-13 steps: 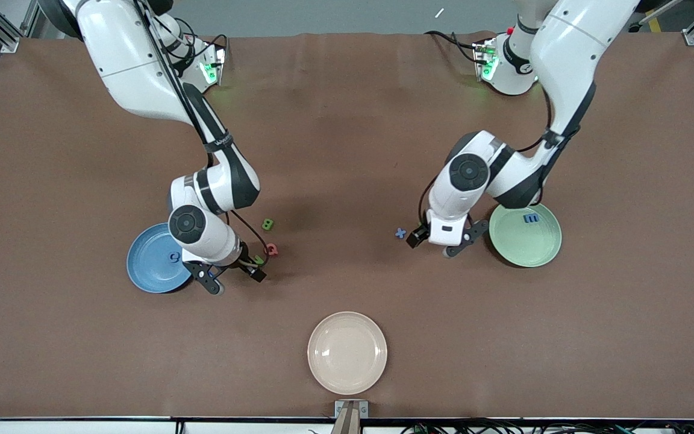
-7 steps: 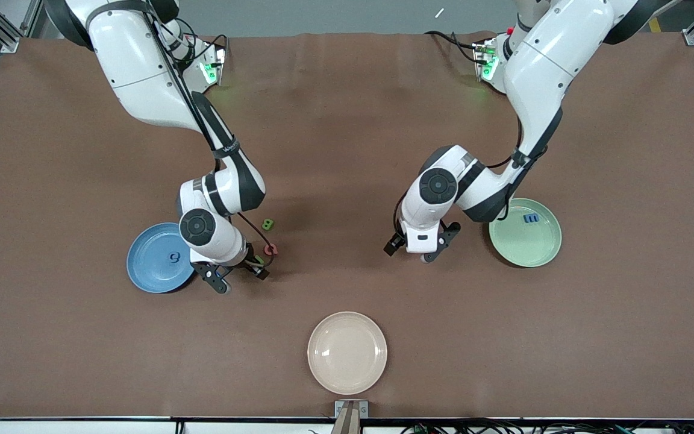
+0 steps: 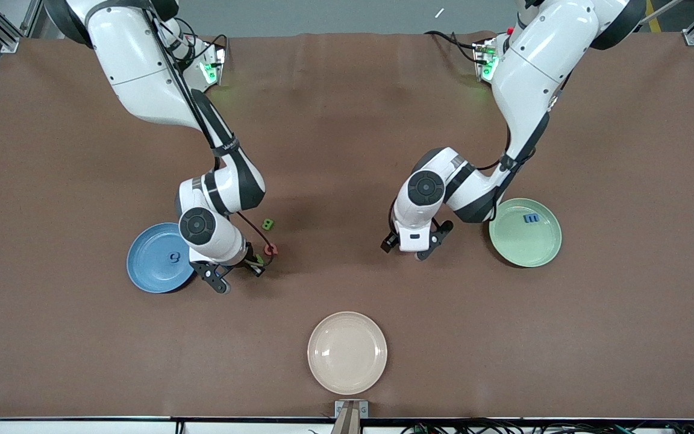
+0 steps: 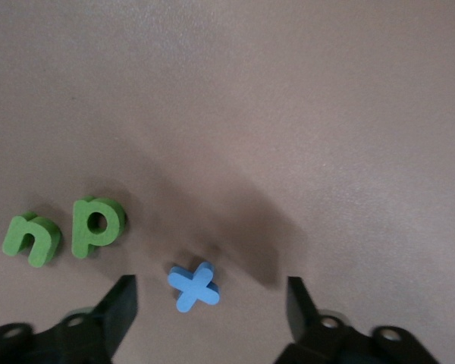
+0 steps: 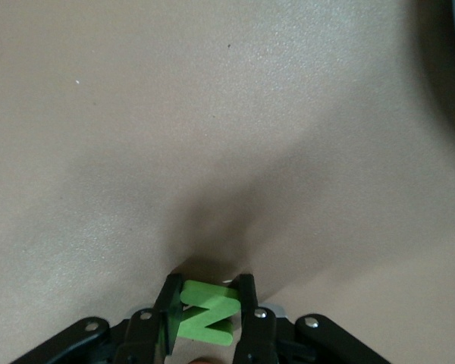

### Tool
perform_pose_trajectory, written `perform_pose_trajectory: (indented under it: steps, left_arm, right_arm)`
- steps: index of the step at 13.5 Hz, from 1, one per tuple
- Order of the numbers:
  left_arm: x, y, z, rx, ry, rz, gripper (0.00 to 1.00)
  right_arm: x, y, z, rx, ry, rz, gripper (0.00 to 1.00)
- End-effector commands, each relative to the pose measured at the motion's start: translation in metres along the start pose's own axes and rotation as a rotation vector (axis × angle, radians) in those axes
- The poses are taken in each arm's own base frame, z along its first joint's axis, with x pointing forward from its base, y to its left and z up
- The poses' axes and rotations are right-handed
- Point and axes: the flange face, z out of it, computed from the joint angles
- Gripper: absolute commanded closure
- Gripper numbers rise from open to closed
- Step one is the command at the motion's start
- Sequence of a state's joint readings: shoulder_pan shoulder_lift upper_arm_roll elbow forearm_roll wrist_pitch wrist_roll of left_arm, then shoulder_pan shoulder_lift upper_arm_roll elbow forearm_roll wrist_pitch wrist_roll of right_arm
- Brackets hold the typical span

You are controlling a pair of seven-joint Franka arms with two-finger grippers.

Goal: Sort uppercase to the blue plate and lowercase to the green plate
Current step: 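Carry the x toward the green plate while the right gripper places the N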

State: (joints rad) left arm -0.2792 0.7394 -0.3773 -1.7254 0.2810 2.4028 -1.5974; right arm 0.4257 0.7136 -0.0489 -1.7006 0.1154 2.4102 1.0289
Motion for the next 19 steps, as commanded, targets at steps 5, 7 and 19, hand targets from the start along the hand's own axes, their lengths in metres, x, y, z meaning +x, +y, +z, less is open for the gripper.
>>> perform_pose_trajectory:
  steps: [5,7,19]
  left_arm:
    - [-0.003,-0.002,0.01,0.027,0.013,-0.001,0.51]
    - [-0.002,-0.002,0.009,0.026,0.014,-0.001,0.69]
    - [0.072,-0.066,-0.085,0.11,0.054,0.239,0.9]
  right_arm:
    - [0.075,0.047,-0.057,-0.055,-0.02,-0.107,0.99]
    - [0.108,0.076,-0.074,-0.065,-0.046,-0.164,0.99]
    - [0.124,0.15,-0.022,-0.146,-0.174,-0.214,0.98]
